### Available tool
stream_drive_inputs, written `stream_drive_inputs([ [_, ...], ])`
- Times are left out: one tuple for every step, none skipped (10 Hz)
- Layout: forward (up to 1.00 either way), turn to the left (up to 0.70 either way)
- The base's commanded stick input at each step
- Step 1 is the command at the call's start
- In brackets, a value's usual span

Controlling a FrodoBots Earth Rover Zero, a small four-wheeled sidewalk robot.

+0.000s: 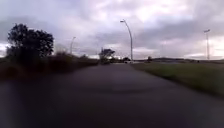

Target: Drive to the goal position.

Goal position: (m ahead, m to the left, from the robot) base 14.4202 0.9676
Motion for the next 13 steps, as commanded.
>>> stream_drive_inputs([
  [0.70, 0.00],
  [0.70, 0.00],
  [0.70, 0.00],
  [0.70, 0.00],
  [0.70, 0.00],
  [0.70, 0.00],
  [0.70, 0.00],
  [0.70, 0.00],
  [0.70, 0.00],
  [0.70, 0.00],
  [0.70, 0.00],
  [0.70, 0.00],
  [0.70, 0.00],
])
